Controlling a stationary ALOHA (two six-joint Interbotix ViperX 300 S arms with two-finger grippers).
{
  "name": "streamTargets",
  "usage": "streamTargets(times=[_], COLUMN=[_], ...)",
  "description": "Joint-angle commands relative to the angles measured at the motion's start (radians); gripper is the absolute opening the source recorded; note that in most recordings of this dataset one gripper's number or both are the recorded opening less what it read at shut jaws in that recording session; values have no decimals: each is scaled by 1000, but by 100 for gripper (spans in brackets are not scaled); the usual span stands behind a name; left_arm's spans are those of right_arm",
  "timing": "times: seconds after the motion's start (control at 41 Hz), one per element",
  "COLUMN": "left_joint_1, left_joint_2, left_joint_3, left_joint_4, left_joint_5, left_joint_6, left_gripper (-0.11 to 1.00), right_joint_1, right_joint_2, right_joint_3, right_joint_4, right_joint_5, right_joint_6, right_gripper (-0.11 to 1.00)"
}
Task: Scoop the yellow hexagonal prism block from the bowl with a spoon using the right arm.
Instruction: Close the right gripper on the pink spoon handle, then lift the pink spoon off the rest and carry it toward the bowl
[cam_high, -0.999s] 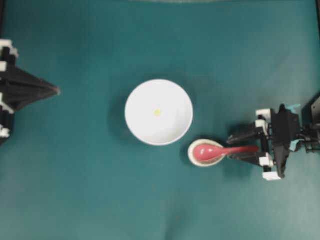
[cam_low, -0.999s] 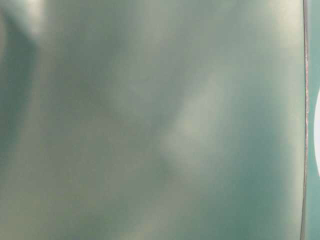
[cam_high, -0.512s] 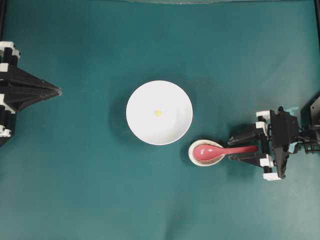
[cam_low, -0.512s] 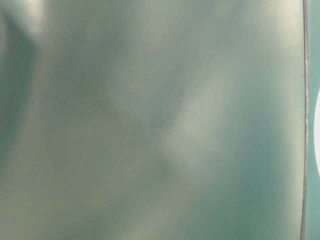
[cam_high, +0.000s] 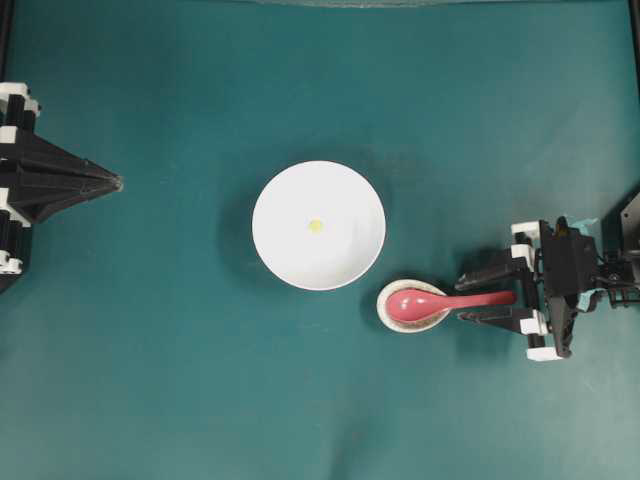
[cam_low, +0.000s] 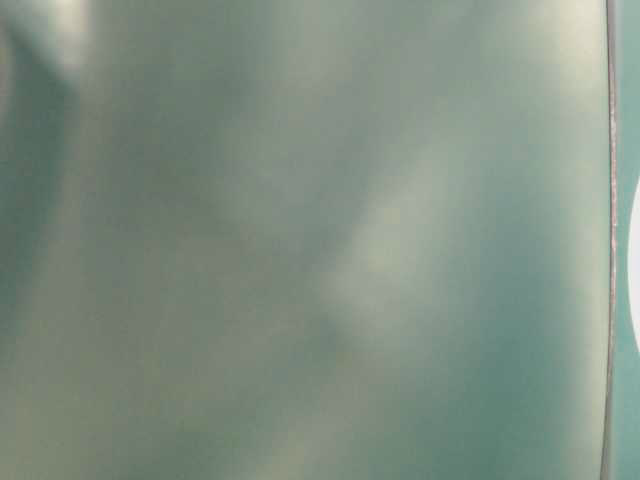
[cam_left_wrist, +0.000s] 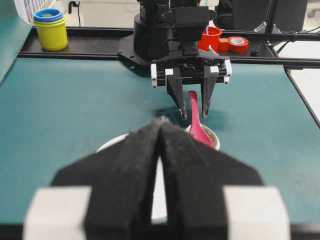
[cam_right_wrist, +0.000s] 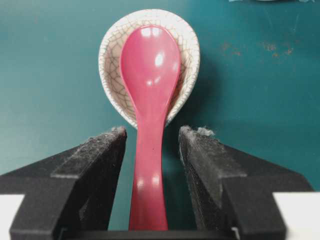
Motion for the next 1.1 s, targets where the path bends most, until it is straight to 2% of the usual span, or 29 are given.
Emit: streamTargets(times=[0.0,0.268,0.365,0.512,0.78,1.072], left_joint_1=[0,2,0,2,2,0], left_joint_2=[9,9,9,9,9,9], left_joint_3=[-23,-21,-21,-21,-21,-21], left_joint_4=[2,3,2,3,3,2], left_joint_5=[-3,-3,-3,-3,-3,-3], left_joint_6=[0,-2,0,0,-2,-2], left_gripper=[-1,-1,-1,-1,-1,-1], right_joint_1=[5,5,5,5,5,0], right_joint_2=[-6,-6,-6,-6,-46,-184], right_joint_3=[-8,-8,-8,-11,-34,-37], right_joint_4=[-3,-3,-3,-3,-3,-2], right_joint_5=[-9,-11,-9,-6,29,117], right_joint_6=[-2,-2,-2,-2,-3,-3], right_gripper=[53,51,42,23,23,23])
